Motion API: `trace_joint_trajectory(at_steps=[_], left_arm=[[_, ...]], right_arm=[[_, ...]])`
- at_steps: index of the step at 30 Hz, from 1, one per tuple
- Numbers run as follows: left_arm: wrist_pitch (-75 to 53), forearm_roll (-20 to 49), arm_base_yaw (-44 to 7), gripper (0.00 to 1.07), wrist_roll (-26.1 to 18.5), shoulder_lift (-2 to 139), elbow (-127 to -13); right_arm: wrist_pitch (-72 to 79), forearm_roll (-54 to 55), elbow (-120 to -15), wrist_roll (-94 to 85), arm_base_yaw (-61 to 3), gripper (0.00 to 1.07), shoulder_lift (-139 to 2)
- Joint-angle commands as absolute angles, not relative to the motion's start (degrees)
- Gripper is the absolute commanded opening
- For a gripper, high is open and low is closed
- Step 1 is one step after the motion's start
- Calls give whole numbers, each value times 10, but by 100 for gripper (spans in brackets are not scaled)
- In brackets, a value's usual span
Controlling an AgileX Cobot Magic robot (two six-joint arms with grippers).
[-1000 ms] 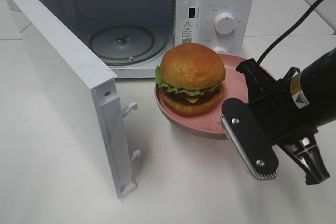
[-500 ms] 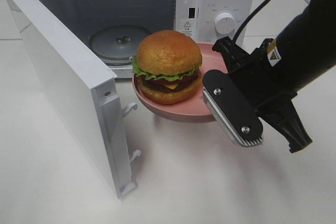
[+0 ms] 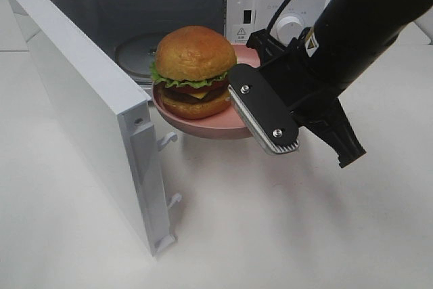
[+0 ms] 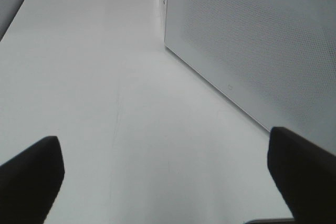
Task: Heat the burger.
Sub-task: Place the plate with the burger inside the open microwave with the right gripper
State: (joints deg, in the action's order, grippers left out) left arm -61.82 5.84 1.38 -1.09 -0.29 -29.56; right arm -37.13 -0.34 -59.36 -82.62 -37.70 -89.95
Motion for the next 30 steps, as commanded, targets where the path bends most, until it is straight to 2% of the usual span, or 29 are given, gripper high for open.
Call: trace_joint_trajectory(at_steps=[1,30], left_arm=[[-614,61,15,98,-10,-12,-296],[-614,61,15,98,-10,-12,-296]], right_arm=[[-344,0,-629,-830,-375,0,-918],[-342,-5,-806,-810,-375,0,-1086]])
